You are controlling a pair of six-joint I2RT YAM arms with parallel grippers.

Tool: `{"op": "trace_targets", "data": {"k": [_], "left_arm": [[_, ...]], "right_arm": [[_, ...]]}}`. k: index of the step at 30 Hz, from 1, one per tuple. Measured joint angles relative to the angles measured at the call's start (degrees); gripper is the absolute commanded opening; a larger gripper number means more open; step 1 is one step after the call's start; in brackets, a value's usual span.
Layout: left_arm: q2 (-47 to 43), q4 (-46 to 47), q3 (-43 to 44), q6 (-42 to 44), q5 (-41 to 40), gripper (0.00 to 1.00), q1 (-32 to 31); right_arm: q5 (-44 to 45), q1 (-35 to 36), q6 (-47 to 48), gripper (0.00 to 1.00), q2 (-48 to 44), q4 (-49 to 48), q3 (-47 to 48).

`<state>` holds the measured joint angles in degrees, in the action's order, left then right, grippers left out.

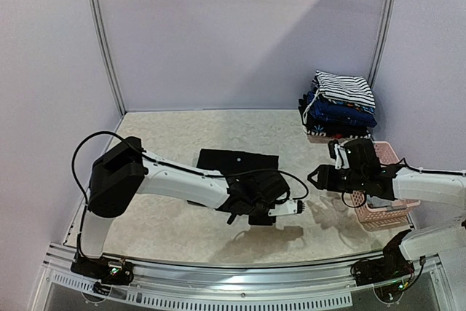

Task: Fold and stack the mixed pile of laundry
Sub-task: Pick up the square-folded shirt from the center of the board.

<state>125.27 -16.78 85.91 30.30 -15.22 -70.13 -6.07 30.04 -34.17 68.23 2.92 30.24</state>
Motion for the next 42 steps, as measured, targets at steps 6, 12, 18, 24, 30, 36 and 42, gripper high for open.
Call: {"op": "trace_targets", "data": {"k": [6,12,18,24,30,36,42], "left_arm": [[0.48,1.40,-0.02,0.48,-1.25,0.31,0.00],[0.79,3.13,-0.61,0.79,-1.22,0.16,0.02],[0.85,5.88,-2.23,0.33,-0.94,0.06,0.13],[0.02,9.88,-4.98,-0.55,-0.28,0.03,0.72],[-1.18,12.15,-7.17,-1.95,1.44,0.02,1.55],[-2.05,13.77,-8.66,-3.21,2.56,0.01,1.95],[-4.50,16.55,-11.41,-5.14,3.93,0.00,2.71]], "right_arm": [[0.00,-0.02,0.00,0.57,0.61,-0.17,0.00],[0.00,-0.02,0.00,0.57,0.61,-0.42,0.00],[0.00,-0.02,-0.02,0.57,0.61,-1.01,0.00],[0.04,-0.04,-0.13,0.59,0.59,-1.68,0.00],[0.00,-0.07,-0.42,0.60,0.52,-2.05,0.00],[-0.59,-0.07,-0.76,0.63,0.57,-3.69,0.00],[-4.59,-0.07,-1.70,0.74,4.26,-6.54,0.39]]}}
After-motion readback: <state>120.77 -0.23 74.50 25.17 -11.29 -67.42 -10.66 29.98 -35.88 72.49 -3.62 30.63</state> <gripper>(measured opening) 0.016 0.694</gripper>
